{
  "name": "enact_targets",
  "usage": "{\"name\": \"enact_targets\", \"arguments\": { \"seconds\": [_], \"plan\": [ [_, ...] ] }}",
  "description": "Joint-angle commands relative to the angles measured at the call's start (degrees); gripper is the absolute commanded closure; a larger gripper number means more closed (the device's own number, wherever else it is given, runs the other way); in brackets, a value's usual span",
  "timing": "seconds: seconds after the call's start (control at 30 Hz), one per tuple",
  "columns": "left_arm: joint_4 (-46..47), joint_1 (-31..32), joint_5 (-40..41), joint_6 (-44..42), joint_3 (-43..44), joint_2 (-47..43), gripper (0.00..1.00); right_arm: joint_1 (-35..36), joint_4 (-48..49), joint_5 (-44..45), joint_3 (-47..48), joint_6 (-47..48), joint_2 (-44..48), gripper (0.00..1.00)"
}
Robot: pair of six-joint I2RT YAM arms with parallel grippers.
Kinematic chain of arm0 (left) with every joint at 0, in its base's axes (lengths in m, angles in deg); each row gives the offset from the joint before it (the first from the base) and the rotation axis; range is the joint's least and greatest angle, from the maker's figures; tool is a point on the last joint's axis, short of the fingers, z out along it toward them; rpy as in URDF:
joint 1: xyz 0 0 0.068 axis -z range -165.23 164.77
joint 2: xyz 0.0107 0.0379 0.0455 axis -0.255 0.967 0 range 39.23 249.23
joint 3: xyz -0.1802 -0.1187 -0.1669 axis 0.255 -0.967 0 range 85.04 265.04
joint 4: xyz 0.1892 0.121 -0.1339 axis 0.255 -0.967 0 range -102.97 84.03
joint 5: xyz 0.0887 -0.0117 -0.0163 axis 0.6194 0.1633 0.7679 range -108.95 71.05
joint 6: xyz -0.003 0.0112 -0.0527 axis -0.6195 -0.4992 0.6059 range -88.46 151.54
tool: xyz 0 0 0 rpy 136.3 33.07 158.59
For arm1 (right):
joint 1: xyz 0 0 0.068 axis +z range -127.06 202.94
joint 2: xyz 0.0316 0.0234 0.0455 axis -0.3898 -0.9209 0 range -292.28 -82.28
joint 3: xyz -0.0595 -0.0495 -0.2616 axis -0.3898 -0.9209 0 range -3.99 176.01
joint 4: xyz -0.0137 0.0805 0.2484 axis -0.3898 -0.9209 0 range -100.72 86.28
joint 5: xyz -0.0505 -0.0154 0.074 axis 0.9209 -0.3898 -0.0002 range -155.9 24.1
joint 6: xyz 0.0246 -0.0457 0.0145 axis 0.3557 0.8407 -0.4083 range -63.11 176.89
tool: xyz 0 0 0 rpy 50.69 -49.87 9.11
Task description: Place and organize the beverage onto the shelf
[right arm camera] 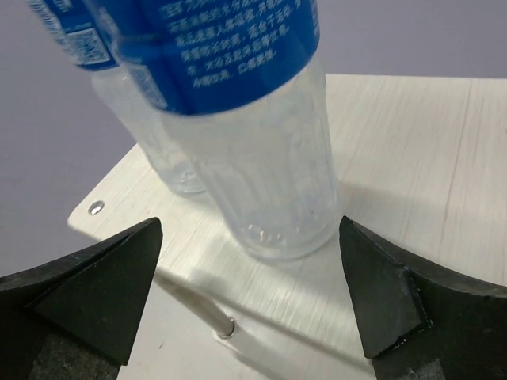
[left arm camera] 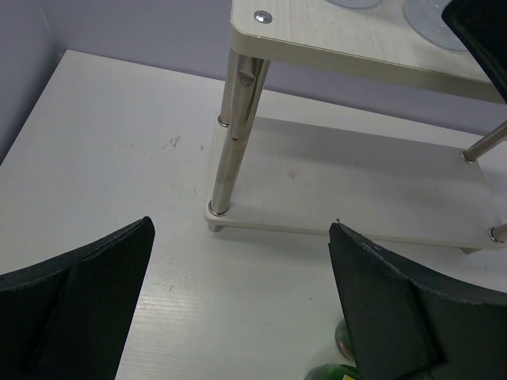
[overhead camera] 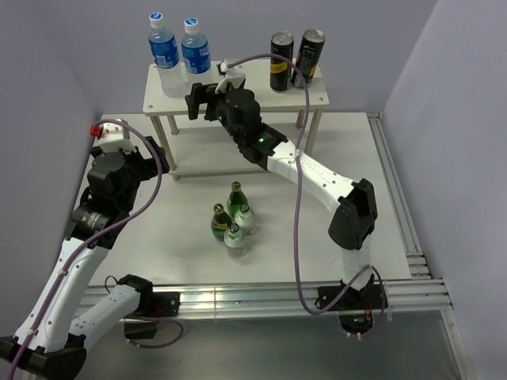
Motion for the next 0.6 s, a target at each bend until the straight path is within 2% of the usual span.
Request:
{"name": "enact_targets", "arguments": {
  "seconds": [0.0, 0.2, 0.37, 0.57],
  "plan": [
    [2.3, -0.7, -0.8, 0.8, 0.2, -0.5, 0.01, 1.1, 0.0, 1.4, -5.5, -3.1, 3.9, 0.00],
    [2.3, -1.2, -0.6, 0.8, 0.1, -0.5, 0.01, 2.6, 2.6, 3.5, -17.1, -4.2, 10.7, 0.00],
    [2.0, -1.4, -1.8, 1.0, 0.0, -0.5, 0.01, 5.2, 4.6, 8.6, -29.6, -5.1, 20.5, 0.00],
    [0.0, -1.2, -13.8, 3.2, -0.3, -2.0, 0.01, 14.4, 4.4, 18.6, -47.2, -7.6, 37.2, 0.00]
  ]
}}
